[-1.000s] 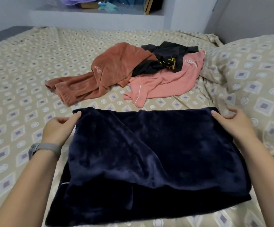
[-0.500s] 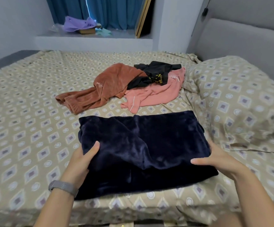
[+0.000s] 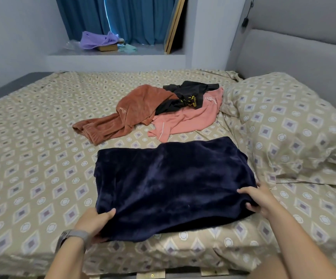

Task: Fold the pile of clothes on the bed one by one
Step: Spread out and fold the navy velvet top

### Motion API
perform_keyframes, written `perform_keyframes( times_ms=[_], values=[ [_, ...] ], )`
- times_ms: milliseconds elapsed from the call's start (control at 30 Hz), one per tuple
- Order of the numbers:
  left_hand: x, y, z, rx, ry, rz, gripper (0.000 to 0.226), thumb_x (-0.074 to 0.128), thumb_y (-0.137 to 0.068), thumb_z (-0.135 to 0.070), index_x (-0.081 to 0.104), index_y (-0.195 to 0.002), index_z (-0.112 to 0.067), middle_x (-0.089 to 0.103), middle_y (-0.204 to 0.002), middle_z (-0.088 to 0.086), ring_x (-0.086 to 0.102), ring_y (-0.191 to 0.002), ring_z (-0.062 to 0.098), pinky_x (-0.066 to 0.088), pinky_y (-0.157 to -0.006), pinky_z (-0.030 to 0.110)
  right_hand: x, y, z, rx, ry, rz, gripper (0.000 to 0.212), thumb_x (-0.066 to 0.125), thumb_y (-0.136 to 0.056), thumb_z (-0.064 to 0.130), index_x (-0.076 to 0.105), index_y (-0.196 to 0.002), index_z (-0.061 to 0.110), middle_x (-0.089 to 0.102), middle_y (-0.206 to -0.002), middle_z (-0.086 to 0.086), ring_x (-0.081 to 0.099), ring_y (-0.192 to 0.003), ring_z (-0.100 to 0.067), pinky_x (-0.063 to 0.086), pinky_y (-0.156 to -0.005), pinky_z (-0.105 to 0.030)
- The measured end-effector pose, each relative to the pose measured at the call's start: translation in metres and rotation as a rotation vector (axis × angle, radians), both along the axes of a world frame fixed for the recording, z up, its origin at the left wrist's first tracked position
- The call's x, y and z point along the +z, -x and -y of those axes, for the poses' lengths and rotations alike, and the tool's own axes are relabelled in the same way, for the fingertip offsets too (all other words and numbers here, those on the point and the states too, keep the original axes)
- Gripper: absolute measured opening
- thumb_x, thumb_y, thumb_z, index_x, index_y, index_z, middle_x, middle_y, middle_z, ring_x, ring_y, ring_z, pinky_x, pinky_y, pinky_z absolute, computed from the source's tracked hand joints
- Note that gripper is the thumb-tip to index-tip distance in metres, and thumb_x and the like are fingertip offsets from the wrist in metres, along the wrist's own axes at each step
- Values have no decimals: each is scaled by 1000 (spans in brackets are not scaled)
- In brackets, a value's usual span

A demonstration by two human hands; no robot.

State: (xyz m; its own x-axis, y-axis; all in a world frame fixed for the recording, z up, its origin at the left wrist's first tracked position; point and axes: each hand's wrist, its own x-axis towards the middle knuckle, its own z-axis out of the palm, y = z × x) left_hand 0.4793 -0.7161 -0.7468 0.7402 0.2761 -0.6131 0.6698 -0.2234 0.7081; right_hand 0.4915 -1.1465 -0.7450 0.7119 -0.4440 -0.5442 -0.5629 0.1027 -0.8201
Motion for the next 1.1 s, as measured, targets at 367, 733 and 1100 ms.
perform_keyframes(
  times_ms=[367,733,1100],
  values=[
    [21,-19,53,-271,-917,1015,61,57,-81,-36,44,-139,-20,36,-145,10,29,-139,35,22,-114,47,22,-19,-40,373,1255,367,57,42,-94,54,26,-148,47,21,-160,5,3,-149,-23,4,-116,-53],
    [-31,-90,59,-861,-1030,316,111,-7,-49,-98,-11,-148,-48,-21,-159,-6,-18,-147,18,-16,-115,51,3,-84,-69,928,1225,-331,140,42,-55,97,-28,-149,20,-29,-156,-18,-27,-143,-40,-12,-116,-58],
    [-14,-99,97,-898,-1009,447,101,11,-62,-82,-2,-152,-39,-15,-161,-9,-15,-148,16,-13,-115,55,3,-111,-82,923,1226,147,94,28,-87,76,-7,-155,21,-20,-161,-8,-26,-146,-26,-17,-112,-59]
  ],
)
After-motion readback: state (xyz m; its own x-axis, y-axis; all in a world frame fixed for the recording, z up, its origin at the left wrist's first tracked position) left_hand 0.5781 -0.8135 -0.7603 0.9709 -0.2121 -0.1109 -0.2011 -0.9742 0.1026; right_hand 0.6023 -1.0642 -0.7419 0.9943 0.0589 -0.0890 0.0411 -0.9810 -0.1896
